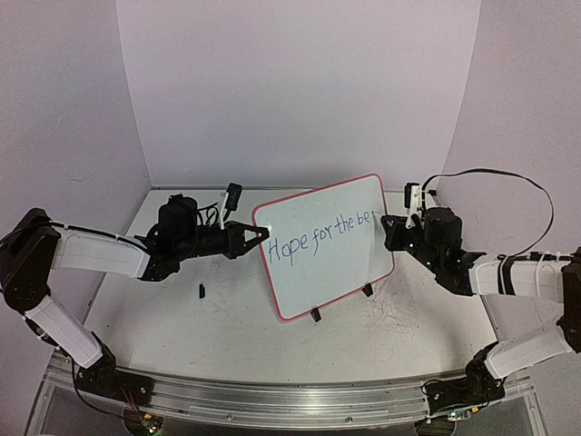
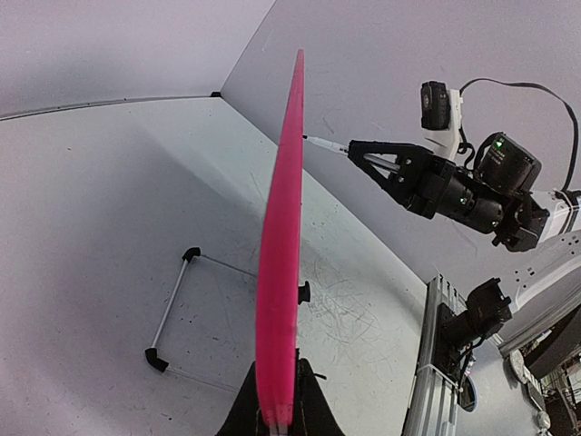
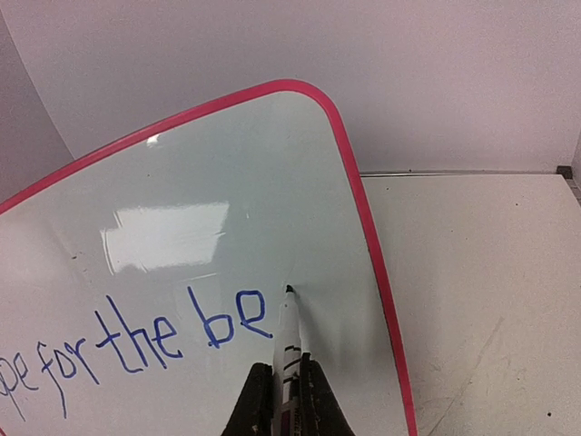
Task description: Write a sentence on the whiteboard
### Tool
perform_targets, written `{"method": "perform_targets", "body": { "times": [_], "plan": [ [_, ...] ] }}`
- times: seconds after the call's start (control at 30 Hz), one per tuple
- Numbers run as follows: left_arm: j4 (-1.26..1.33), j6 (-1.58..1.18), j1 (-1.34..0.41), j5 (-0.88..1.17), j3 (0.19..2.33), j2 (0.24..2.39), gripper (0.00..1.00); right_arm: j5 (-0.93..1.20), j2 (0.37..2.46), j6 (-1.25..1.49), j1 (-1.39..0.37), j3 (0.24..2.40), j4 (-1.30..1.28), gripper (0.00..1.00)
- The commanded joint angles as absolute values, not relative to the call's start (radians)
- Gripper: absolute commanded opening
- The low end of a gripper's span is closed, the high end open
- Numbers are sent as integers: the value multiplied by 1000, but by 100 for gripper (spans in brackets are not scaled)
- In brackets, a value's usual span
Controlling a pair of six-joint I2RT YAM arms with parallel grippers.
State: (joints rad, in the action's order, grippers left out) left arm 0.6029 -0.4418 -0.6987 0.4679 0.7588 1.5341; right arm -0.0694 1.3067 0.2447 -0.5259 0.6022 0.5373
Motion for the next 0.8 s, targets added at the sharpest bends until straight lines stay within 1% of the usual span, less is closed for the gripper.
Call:
{"method": "perform_targets", "body": {
  "times": [0.0,0.4,0.77],
  "plan": [
    [582,-359,-692,431,790,1516,0,-28,1295,246,-524,623,564,0],
    [581,-359,-692,429,785,1513,0,-16,1279,258,-524,587,534,0],
    [580,-360,-692,426,781,1509,0,-71,1275,257,-523,575,517,0]
  ]
}}
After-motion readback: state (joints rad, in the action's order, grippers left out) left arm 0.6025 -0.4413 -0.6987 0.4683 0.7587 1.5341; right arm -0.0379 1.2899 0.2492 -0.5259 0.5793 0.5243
